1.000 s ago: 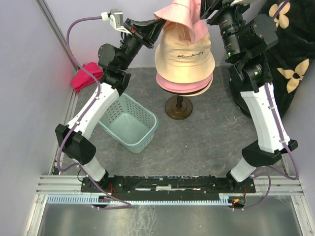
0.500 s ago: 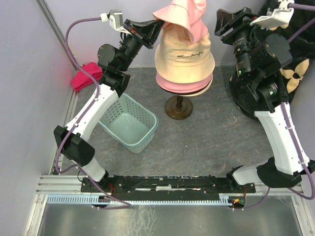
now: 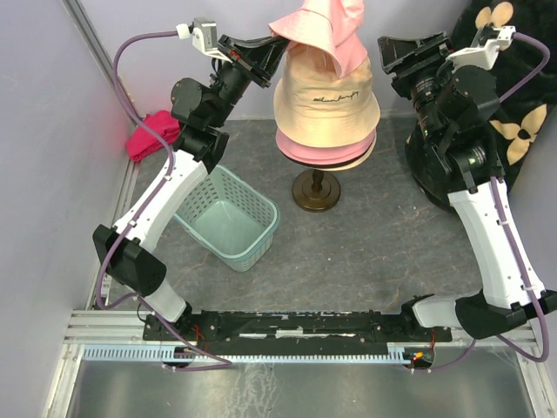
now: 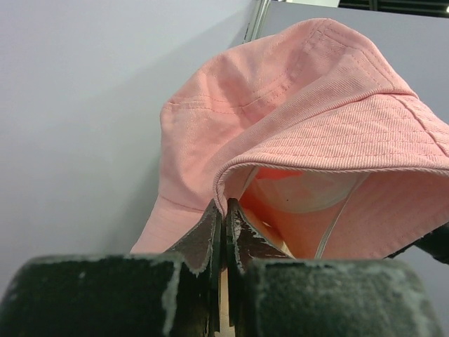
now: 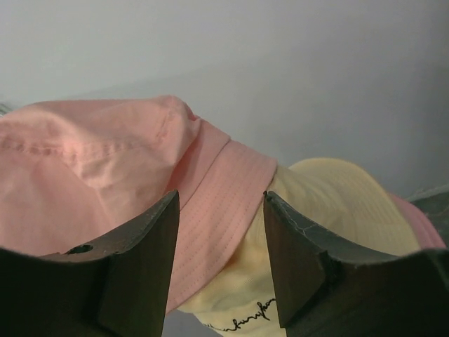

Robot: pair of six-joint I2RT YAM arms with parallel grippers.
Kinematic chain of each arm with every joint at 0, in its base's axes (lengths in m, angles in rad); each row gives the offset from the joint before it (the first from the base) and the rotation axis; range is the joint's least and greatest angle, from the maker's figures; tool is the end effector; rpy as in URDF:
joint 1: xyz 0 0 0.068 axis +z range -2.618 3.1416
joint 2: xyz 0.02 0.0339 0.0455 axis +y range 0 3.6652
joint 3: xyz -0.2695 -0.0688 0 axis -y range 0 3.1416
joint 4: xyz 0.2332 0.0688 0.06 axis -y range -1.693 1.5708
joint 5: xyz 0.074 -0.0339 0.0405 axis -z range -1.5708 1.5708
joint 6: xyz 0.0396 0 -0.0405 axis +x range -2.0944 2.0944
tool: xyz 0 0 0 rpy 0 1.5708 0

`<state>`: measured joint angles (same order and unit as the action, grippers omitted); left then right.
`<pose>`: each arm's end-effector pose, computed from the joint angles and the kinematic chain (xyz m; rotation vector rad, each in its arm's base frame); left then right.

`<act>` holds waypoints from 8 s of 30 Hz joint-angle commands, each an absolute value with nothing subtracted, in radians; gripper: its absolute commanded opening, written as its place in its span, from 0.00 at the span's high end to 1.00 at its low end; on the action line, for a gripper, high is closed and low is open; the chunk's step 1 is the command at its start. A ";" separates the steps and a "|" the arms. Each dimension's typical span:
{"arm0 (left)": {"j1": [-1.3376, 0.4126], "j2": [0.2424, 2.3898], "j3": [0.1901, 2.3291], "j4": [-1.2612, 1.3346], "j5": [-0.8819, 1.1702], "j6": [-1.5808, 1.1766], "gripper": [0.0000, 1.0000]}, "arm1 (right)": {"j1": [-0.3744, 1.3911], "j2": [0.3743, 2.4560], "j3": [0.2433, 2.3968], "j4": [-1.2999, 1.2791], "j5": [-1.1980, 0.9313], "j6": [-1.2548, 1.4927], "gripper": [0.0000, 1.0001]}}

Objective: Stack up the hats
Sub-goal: Stack the hat on the hat.

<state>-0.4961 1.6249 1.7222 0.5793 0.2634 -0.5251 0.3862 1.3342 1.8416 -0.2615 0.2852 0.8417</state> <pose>0.3014 -0.1749 0.5353 0.2450 0.9396 -1.0621 0.2266 0.0801 0.5685 0.5519 1.2705 0.8463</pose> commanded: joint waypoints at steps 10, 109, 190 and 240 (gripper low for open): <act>-0.502 1.562 1.713 0.585 0.267 -0.470 0.97 | 0.270 1.354 1.754 -0.103 -0.029 1.261 0.42; -0.510 1.404 1.387 0.663 0.006 -0.404 0.97 | 0.035 1.392 1.588 0.173 -0.260 1.664 0.98; -0.606 1.424 1.269 0.712 -0.084 -0.436 0.88 | -0.052 1.376 1.196 0.494 -0.488 1.790 0.98; -0.601 1.472 1.277 0.798 -0.131 -0.440 0.24 | -0.052 1.458 1.455 0.325 -0.551 1.625 0.98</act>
